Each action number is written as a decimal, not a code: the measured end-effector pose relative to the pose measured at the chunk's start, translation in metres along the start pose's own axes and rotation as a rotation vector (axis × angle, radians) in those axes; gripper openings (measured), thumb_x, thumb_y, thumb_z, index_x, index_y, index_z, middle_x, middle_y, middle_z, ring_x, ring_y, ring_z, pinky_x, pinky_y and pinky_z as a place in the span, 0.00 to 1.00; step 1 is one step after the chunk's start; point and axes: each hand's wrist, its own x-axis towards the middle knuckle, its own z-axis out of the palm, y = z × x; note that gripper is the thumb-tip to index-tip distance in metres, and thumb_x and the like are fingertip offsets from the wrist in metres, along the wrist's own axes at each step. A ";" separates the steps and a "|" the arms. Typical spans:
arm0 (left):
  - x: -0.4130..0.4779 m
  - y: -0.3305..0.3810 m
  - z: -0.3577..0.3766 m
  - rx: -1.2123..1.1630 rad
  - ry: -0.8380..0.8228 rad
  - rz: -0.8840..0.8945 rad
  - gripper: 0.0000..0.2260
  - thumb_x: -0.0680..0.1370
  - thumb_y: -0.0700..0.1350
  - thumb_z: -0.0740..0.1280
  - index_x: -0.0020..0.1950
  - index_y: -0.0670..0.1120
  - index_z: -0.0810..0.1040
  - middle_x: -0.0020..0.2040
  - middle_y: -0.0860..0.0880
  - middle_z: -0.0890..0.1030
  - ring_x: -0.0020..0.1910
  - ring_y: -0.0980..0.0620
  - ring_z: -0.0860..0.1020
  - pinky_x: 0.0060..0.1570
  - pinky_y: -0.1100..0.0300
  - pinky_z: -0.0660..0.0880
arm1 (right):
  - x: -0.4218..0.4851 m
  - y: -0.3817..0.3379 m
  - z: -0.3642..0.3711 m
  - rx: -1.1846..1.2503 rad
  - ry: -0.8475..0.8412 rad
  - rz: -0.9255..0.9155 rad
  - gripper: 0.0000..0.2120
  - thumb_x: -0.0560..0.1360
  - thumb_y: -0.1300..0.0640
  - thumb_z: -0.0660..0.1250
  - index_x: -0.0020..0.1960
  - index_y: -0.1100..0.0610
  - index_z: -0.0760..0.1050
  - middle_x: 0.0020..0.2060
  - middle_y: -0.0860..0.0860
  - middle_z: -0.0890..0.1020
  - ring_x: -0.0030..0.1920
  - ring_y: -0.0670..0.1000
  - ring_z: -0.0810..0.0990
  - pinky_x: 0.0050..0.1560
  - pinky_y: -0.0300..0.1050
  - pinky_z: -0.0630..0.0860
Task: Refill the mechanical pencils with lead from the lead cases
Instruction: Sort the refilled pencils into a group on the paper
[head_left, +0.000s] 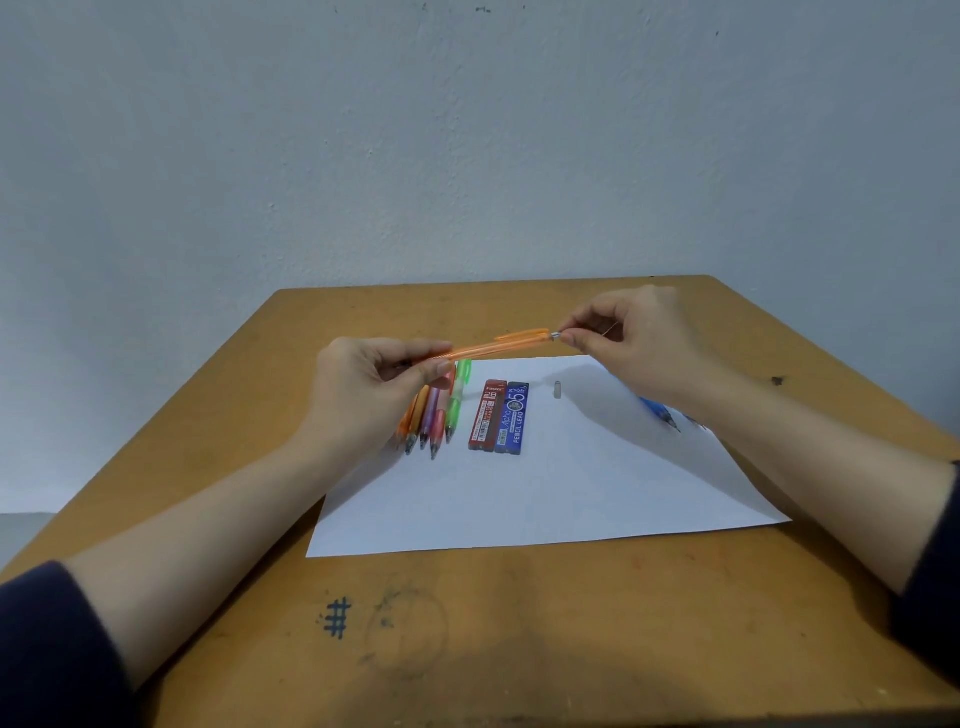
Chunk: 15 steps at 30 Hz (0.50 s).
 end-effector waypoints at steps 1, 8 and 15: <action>0.000 0.000 0.000 -0.002 -0.001 -0.003 0.09 0.74 0.41 0.70 0.53 0.52 0.81 0.41 0.62 0.80 0.43 0.71 0.79 0.35 0.74 0.74 | 0.000 0.001 0.000 -0.006 0.001 -0.004 0.03 0.73 0.62 0.70 0.44 0.57 0.83 0.31 0.40 0.78 0.31 0.36 0.74 0.35 0.27 0.68; 0.004 -0.005 -0.003 0.022 0.069 -0.008 0.09 0.74 0.43 0.71 0.52 0.56 0.80 0.41 0.61 0.81 0.44 0.67 0.80 0.39 0.72 0.77 | 0.006 0.012 -0.006 0.027 0.046 0.069 0.05 0.74 0.62 0.69 0.43 0.54 0.81 0.31 0.44 0.78 0.34 0.45 0.76 0.40 0.36 0.73; 0.005 -0.006 -0.003 0.027 0.074 -0.013 0.09 0.74 0.44 0.70 0.52 0.57 0.80 0.40 0.63 0.80 0.43 0.70 0.79 0.38 0.73 0.76 | 0.007 0.011 -0.012 -0.202 -0.216 0.096 0.03 0.73 0.61 0.70 0.45 0.56 0.83 0.34 0.45 0.80 0.37 0.45 0.78 0.40 0.34 0.72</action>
